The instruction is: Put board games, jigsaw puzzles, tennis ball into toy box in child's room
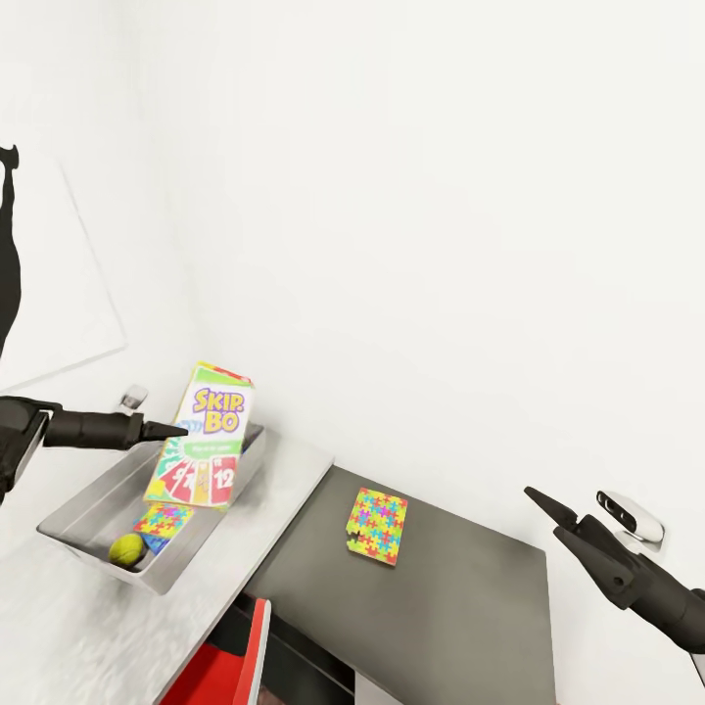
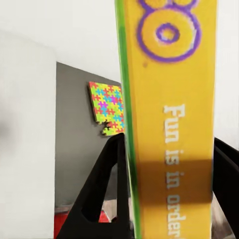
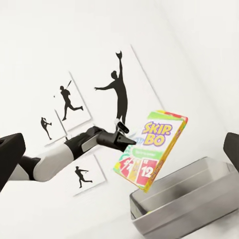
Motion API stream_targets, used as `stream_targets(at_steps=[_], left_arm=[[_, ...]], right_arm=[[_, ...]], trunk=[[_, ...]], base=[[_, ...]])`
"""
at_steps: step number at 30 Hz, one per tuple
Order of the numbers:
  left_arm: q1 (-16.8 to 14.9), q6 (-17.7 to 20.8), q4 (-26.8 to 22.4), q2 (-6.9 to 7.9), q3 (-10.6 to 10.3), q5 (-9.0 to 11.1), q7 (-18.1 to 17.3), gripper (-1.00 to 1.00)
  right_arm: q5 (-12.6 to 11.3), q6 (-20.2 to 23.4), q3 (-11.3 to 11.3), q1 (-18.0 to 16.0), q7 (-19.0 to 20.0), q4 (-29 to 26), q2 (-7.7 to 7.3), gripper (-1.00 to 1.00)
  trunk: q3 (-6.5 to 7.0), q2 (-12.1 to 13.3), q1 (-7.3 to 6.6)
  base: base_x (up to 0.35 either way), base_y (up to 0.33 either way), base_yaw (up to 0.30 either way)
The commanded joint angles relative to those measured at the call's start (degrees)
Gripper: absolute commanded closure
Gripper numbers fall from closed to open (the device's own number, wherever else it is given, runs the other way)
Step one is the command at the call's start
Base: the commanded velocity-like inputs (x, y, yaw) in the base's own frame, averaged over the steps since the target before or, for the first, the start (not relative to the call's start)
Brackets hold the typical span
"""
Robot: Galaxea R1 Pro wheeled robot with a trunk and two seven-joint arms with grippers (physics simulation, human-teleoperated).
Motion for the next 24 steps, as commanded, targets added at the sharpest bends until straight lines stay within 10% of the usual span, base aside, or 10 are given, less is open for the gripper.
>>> stream_targets(at_steps=[1,24], left_arm=[[-0.3,0.5,0.0,-0.02,0.1,-0.9,-0.1,1.00],[-5.4,-5.2,1.1,0.35,0.0,-12.0,10.1,1.00]], right_arm=[[-0.2,0.6,0.0,0.0,0.1,0.0,-0.03,-1.00],[-0.2,1.4,-2.5,0.0,-0.1,0.3,-0.63,-1.00]], trunk=[[-0.14,-0.1,0.04],[-1.05,-0.1,0.04]], base=[[0.000,0.000,0.000],[0.000,0.000,0.000]])
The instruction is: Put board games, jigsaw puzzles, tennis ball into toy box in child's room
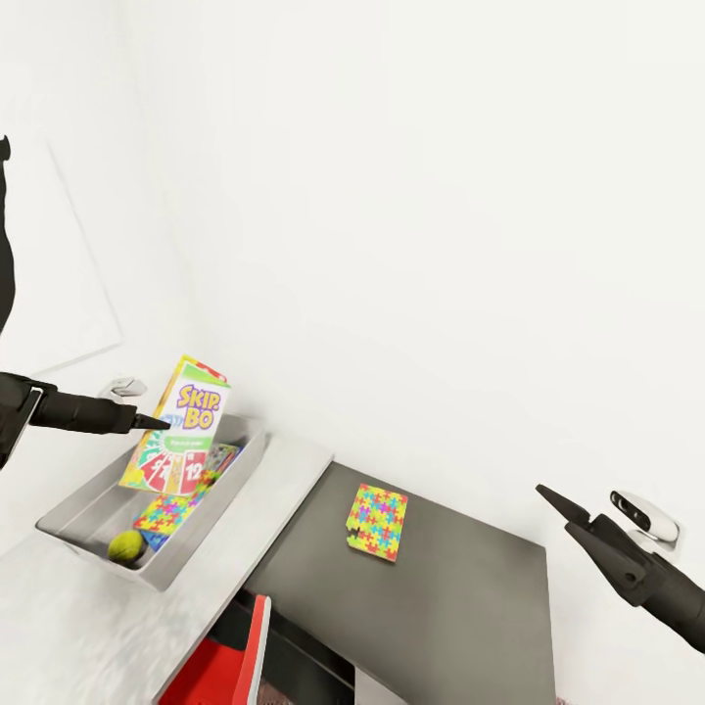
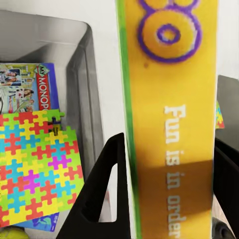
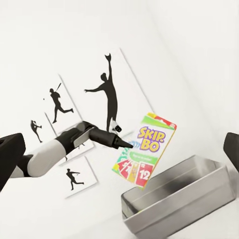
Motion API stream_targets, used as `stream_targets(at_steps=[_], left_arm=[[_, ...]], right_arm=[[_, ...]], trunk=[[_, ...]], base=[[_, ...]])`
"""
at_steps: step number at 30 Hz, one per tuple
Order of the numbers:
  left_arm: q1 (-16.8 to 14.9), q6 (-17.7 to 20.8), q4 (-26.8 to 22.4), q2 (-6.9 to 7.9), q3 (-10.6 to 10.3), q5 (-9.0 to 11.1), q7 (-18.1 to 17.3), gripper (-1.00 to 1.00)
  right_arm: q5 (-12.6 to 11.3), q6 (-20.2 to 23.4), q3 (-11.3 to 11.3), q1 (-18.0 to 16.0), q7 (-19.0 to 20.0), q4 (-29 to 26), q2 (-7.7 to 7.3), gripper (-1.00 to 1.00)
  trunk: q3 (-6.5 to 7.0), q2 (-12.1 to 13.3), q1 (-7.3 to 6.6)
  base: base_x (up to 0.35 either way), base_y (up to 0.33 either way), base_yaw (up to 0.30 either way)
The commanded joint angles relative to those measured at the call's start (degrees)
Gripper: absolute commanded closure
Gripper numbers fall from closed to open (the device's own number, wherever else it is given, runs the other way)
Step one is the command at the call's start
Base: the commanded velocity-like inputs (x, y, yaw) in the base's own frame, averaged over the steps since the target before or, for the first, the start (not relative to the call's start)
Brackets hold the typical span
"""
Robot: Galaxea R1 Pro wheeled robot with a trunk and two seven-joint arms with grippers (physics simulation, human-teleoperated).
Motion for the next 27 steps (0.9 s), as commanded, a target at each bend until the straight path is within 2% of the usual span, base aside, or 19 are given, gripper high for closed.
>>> stream_targets(at_steps=[1,4,10,15,17,20,23,27], left_arm=[[-0.1,0.5,0.0,-0.02,0.1,-0.5,-0.5,1.00],[-0.1,0.5,0.0,-0.03,0.1,-0.6,-0.5,1.00],[-0.1,0.5,0.0,0.04,0.1,-0.6,-0.5,1.00],[-0.1,0.4,0.0,-0.01,0.1,-0.7,-0.5,1.00],[-0.1,0.4,0.0,0.00,0.1,-0.7,-0.5,1.00],[-0.1,0.4,0.0,-0.02,0.1,-0.7,-0.5,1.00],[-0.1,0.5,0.0,-0.03,0.2,-0.7,-0.5,1.00],[-0.1,0.5,0.0,-0.03,0.2,-0.7,-0.5,1.00]], right_arm=[[-0.1,0.7,0.0,0.0,0.1,0.0,-0.02,-1.00],[-0.1,1.9,0.0,0.0,0.0,-0.6,0.12,-1.00],[0.0,7.6,0.3,0.0,-0.7,-1.7,0.71,-1.00],[0.0,11.6,0.9,-0.2,-6.7,-2.0,0.91,-1.00],[0.0,13.0,2.0,-0.2,-8.7,-2.1,1.01,-1.00],[0.0,14.8,5.1,-0.5,-12.7,-1.9,1.11,-1.00],[-0.1,15.3,6.2,-0.8,-16.8,-1.9,1.01,-1.00],[-0.1,15.5,6.7,-1.0,-19.4,-1.9,1.03,-1.00]], trunk=[[-0.23,-0.1,0.03],[-0.51,-0.1,0.03],[-1.07,-0.1,0.03],[-1.54,-0.1,0.03],[-1.73,-0.1,0.03],[-2.01,-0.1,0.03],[-2.29,-0.1,0.03],[-2.67,-0.1,0.03]], base=[[0.000,0.000,0.000],[0.000,0.000,0.000],[0.000,0.000,0.000],[0.000,0.000,0.000],[0.000,0.000,0.000],[0.000,0.000,0.000],[0.000,0.000,0.000],[0.000,0.000,0.000]])
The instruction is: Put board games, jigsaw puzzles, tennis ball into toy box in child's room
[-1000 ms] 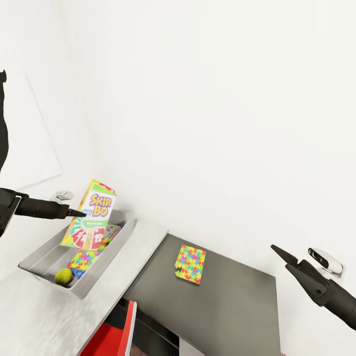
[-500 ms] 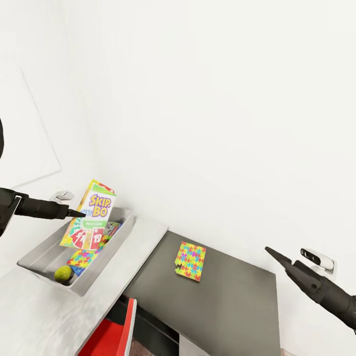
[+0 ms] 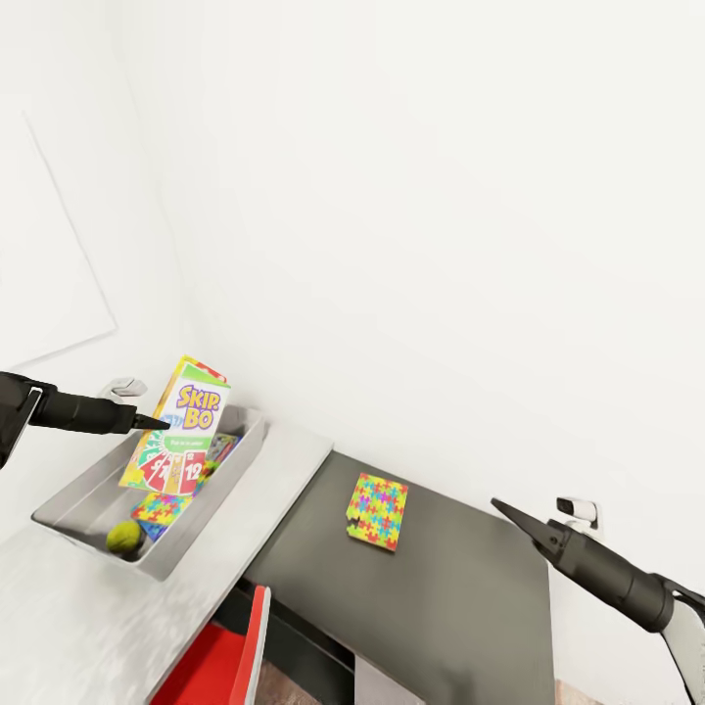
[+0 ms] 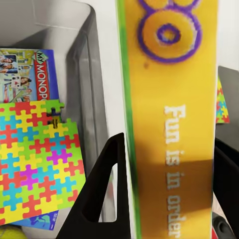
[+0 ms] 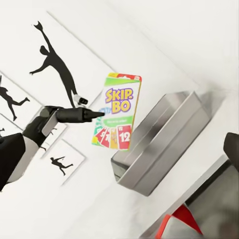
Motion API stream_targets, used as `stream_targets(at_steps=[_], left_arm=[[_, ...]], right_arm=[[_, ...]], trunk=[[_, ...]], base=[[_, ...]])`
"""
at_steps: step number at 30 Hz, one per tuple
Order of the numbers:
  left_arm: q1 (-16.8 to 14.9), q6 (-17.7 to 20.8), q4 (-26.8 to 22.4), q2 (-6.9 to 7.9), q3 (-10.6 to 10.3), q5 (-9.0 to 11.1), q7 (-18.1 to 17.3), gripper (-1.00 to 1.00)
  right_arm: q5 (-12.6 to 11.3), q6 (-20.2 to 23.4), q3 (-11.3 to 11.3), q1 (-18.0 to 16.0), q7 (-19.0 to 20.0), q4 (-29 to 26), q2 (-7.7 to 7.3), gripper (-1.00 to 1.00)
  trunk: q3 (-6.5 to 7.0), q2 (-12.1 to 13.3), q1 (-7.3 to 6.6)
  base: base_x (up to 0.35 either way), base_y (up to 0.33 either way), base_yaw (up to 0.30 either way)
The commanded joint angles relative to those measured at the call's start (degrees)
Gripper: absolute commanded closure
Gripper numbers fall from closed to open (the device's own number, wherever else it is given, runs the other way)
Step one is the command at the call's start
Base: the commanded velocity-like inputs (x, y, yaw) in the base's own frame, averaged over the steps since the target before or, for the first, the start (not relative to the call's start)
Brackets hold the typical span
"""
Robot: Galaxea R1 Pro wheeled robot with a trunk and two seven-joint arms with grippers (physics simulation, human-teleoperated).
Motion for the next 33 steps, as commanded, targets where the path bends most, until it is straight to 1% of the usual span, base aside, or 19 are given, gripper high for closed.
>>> stream_targets(at_steps=[1,5,11,21,27,33], left_arm=[[-0.1,0.6,0.0,-0.02,0.1,-0.5,-0.5,1.00],[-0.1,0.5,0.0,-0.02,0.1,-0.5,-0.5,1.00],[-0.1,0.4,-0.3,-0.01,0.0,-0.2,-1.1,1.00],[-0.1,0.4,-0.6,0.07,0.1,0.1,-1.4,1.00],[-0.1,0.4,-0.6,0.03,0.1,0.1,-1.4,1.00],[-0.1,0.4,-0.8,0.00,0.1,0.1,-1.4,1.00]], right_arm=[[-0.2,0.3,0.0,-0.1,-0.1,0.0,0.01,-1.00],[-0.2,0.1,0.4,-0.1,-0.9,-0.1,0.12,-1.00],[-0.1,-0.6,1.0,0.0,-0.9,-0.1,0.15,-1.00],[-0.1,-1.9,1.2,0.0,-0.9,-0.1,0.16,-1.00],[-0.1,-2.2,1.3,0.0,-0.9,-0.1,0.16,-1.00],[-0.1,-2.3,2.0,0.0,-0.9,-0.1,0.16,-1.00]], trunk=[[-0.22,-0.1,0.03],[-0.58,-0.1,0.03],[-0.71,-0.1,0.03],[-0.73,-0.1,0.03],[-0.73,-0.1,0.03],[-0.73,-0.1,0.03]], base=[[0.000,0.000,0.000],[0.000,0.000,0.000],[0.000,0.000,0.008],[0.000,0.000,0.186],[0.000,0.000,0.027],[0.000,0.000,0.001]])
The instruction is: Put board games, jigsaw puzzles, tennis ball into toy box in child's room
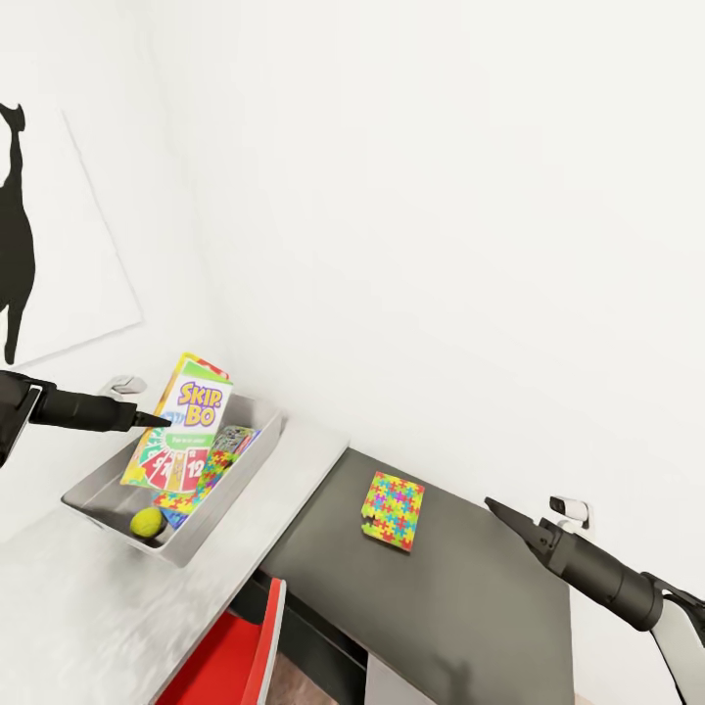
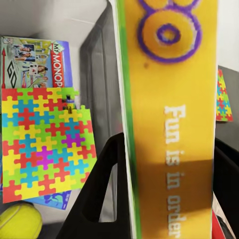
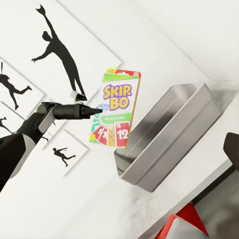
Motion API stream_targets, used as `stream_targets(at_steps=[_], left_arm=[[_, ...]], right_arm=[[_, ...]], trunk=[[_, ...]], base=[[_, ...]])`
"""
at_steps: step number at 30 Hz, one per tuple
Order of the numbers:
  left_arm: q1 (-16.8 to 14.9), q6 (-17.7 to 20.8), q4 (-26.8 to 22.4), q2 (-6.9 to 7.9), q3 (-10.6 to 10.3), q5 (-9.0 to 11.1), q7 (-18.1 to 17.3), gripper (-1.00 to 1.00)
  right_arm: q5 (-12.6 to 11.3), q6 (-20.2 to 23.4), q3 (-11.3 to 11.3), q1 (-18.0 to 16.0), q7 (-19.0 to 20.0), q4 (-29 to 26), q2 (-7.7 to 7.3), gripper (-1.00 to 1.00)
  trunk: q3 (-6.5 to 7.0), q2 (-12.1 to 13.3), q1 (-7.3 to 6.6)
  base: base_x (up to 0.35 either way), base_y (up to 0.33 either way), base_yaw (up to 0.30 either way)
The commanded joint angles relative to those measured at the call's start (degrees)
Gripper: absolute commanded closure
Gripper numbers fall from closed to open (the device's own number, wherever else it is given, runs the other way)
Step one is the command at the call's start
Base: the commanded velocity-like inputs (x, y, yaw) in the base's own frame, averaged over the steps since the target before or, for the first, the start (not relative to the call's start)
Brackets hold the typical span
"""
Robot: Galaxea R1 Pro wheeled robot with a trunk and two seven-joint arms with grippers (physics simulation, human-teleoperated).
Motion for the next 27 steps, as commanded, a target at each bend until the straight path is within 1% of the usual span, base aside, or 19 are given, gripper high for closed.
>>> stream_targets(at_steps=[1,5,7,10,15,27], left_arm=[[-0.1,0.6,-0.1,-0.01,0.1,-0.5,-0.5,1.00],[-0.1,0.6,-0.1,-0.02,0.1,-0.5,-0.5,1.00],[-0.1,0.6,-0.1,-0.04,0.1,-0.5,-0.5,1.00],[-0.1,0.6,-0.1,-0.04,0.1,-0.5,-0.5,1.00],[-0.1,0.6,-0.1,-0.04,0.1,-0.5,-0.5,1.00],[-0.1,0.6,-0.2,-0.10,0.2,-0.3,-0.6,1.00]], right_arm=[[-0.2,0.3,0.0,0.0,0.0,0.0,-0.01,-1.00],[-0.2,-0.8,0.1,0.0,0.1,0.0,-0.02,-1.00],[-0.2,-2.3,0.3,0.0,0.0,0.0,-0.05,-1.00],[-0.2,-3.2,0.8,0.0,0.0,0.0,-0.08,-1.00],[-0.2,-3.6,1.1,0.0,0.1,0.0,-0.10,-1.00],[-0.2,-3.7,1.1,0.0,0.2,0.0,-0.10,-1.00]], trunk=[[-0.13,-0.1,0.04],[-0.14,-0.1,0.04],[-0.17,-0.1,0.04],[-0.24,-0.1,0.04],[-0.28,-0.1,0.04],[-0.29,-0.1,0.04]], base=[[0.000,0.000,0.000],[0.000,0.000,0.033],[0.000,0.000,0.161],[0.000,0.000,0.223],[0.000,0.000,0.103],[0.000,0.000,0.006]])
